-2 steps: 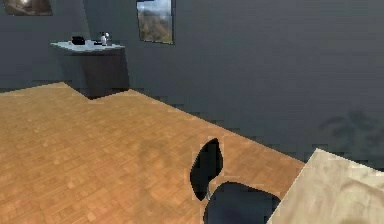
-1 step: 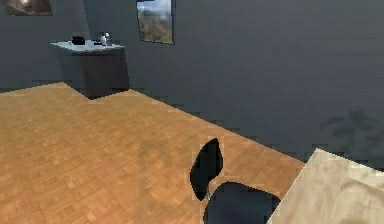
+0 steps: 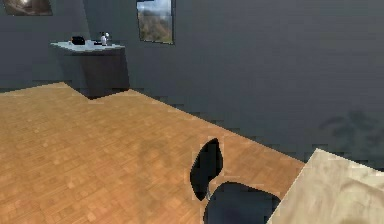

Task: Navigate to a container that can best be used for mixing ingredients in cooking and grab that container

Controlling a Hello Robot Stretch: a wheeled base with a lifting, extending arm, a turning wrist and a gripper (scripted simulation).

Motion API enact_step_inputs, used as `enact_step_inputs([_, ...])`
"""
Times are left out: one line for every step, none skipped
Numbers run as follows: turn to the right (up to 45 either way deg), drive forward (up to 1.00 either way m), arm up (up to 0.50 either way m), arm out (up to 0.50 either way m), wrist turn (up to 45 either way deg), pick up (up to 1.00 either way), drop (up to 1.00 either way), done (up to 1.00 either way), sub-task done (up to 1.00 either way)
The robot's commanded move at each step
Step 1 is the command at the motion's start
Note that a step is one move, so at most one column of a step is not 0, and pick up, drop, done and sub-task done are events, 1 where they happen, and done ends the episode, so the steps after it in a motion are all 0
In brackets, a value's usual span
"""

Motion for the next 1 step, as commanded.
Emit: enact_step_inputs([0.0, 0.0, 0.0, 0.0, 0.0, 0.0, 0.0, 1.0, 0.0])
